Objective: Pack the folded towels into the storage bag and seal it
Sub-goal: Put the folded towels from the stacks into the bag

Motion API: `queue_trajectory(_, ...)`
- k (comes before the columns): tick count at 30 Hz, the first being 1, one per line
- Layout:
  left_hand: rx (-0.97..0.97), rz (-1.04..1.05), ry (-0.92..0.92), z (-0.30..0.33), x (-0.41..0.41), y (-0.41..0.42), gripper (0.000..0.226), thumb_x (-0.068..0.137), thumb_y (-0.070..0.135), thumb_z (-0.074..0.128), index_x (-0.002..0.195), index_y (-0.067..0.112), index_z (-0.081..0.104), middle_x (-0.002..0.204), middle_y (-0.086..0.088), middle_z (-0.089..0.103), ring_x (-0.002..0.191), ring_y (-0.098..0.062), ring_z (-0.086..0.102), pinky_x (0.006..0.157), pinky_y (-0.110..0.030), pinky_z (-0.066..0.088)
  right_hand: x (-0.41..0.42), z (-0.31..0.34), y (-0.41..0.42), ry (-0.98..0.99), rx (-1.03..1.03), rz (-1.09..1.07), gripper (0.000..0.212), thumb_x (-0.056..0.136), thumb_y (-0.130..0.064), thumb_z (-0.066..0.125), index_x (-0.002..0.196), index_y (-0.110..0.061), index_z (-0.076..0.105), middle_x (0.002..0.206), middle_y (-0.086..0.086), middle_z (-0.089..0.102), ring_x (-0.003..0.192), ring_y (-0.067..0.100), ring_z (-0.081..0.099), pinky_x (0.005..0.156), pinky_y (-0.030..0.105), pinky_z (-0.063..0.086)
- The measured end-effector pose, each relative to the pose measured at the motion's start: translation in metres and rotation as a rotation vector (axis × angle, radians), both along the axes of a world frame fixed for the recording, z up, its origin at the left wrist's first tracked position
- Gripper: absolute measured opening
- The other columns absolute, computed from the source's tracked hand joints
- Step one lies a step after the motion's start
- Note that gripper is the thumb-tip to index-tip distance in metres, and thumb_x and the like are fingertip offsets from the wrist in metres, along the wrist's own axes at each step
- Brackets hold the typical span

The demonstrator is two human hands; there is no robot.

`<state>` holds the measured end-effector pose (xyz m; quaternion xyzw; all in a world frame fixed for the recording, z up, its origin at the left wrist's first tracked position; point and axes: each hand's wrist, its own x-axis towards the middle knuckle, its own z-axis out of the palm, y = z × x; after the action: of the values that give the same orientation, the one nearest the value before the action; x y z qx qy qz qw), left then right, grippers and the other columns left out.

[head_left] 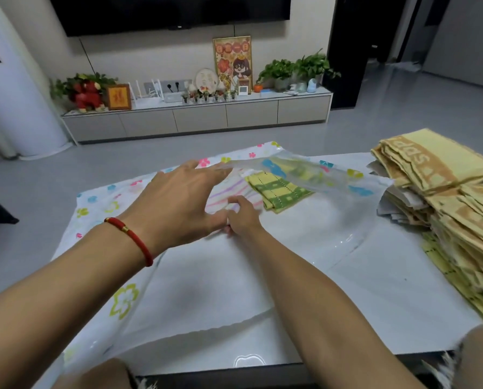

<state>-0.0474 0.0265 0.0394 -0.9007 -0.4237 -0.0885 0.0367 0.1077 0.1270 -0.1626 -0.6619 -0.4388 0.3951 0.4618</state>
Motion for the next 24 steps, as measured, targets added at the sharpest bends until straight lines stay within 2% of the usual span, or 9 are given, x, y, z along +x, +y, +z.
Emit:
queue_trajectory(2, -0.006, -0.002, -0.018, -0.001, 0.002, -0.001, 0.082, 0.071, 0.065, 0.036, 0.146, 0.033, 0.036, 0.143, 0.005, 0.053, 0.135, -0.026, 0.041, 0.097, -0.055, 0.047, 0.003, 0.005, -0.002, -0.036, -0.019, 0.045, 0.042, 0.098, -0.01, 0.052, 0.139, -0.014, 0.047, 0.074, 0.016, 0.067, 0.034, 0.01, 0.058, 0.04, 0.024, 0.053)
queue_trajectory(4, -0.007, -0.001, -0.037, -0.003, 0.004, -0.001, 0.079, 0.075, 0.061, 0.044, 0.148, 0.032, 0.033, 0.146, 0.005, 0.05, 0.133, -0.027, 0.042, 0.098, -0.052, 0.046, 0.008, 0.012, -0.012, -0.118, -0.034, 0.064, 0.046, 0.097, -0.023, 0.057, 0.142, -0.024, 0.047, 0.069, 0.005, 0.067, 0.035, 0.008, 0.06, 0.048, 0.022, 0.055)
queue_trajectory(7, -0.015, 0.006, -0.026, -0.008, 0.012, 0.0, 0.081, 0.077, 0.059, 0.049, 0.151, 0.034, 0.028, 0.154, 0.009, 0.039, 0.14, -0.029, 0.033, 0.103, -0.052, 0.043, 0.031, 0.025, -0.042, -0.22, -0.041, 0.012, 0.042, 0.094, -0.031, 0.056, 0.135, -0.026, 0.057, 0.094, 0.005, 0.073, 0.044, 0.015, 0.067, 0.063, 0.029, 0.062)
queue_trajectory(11, -0.023, 0.003, -0.004, -0.02, 0.023, -0.002, 0.078, 0.082, 0.048, 0.059, 0.152, 0.032, 0.027, 0.161, 0.01, 0.023, 0.148, -0.032, 0.015, 0.108, -0.063, 0.034, 0.086, 0.047, -0.12, -0.332, -0.085, 0.155, 0.025, 0.093, -0.021, 0.056, 0.109, -0.019, 0.075, 0.087, 0.007, 0.078, 0.048, 0.014, 0.069, 0.043, 0.025, 0.053)
queue_trajectory(13, -0.018, -0.009, -0.021, -0.026, 0.029, -0.003, 0.077, 0.082, 0.044, 0.061, 0.152, 0.029, 0.029, 0.16, 0.009, 0.026, 0.149, -0.031, 0.013, 0.107, -0.063, 0.034, 0.12, 0.062, -0.17, -0.456, -0.098, 0.192, 0.021, 0.092, -0.023, 0.058, 0.098, -0.022, 0.077, 0.08, 0.001, 0.078, 0.053, 0.015, 0.073, 0.046, 0.022, 0.05)
queue_trajectory(16, -0.048, 0.002, -0.039, -0.032, 0.041, -0.005, 0.082, 0.082, 0.043, 0.064, 0.153, 0.029, 0.025, 0.161, 0.01, 0.023, 0.149, -0.032, 0.011, 0.107, -0.064, 0.033, 0.181, 0.088, -0.227, -0.779, -0.034, -0.011, 0.019, 0.09, -0.023, 0.061, 0.093, -0.023, 0.079, 0.085, -0.004, 0.078, 0.072, 0.019, 0.074, 0.066, 0.031, 0.056)
queue_trajectory(20, -0.078, -0.008, -0.096, -0.035, 0.061, -0.008, 0.083, 0.082, 0.046, 0.064, 0.153, 0.029, 0.025, 0.16, 0.009, 0.027, 0.149, -0.031, 0.013, 0.109, -0.063, 0.031, 0.284, 0.123, -0.268, -1.067, 0.015, -0.457, 0.022, 0.093, -0.019, 0.059, 0.102, -0.015, 0.079, 0.106, 0.013, 0.076, 0.102, 0.036, 0.065, 0.084, 0.044, 0.055)
queue_trajectory(22, -0.091, -0.015, -0.127, -0.033, 0.068, -0.01, 0.083, 0.08, 0.05, 0.062, 0.152, 0.029, 0.027, 0.159, 0.008, 0.029, 0.149, -0.032, 0.016, 0.11, -0.062, 0.031, 0.332, 0.134, -0.278, -1.182, -0.205, -0.552, 0.032, 0.096, -0.018, 0.054, 0.123, -0.019, 0.072, 0.127, 0.02, 0.065, 0.121, 0.041, 0.053, 0.1, 0.048, 0.045)
queue_trajectory(24, -0.108, -0.016, -0.139, -0.033, 0.072, -0.012, 0.082, 0.08, 0.051, 0.062, 0.152, 0.031, 0.028, 0.159, 0.009, 0.029, 0.148, -0.033, 0.016, 0.109, -0.061, 0.032, 0.365, 0.137, -0.285, -1.158, -0.526, -0.567, 0.042, 0.098, -0.021, 0.049, 0.14, -0.021, 0.055, 0.142, 0.024, 0.052, 0.13, 0.044, 0.045, 0.106, 0.051, 0.036)
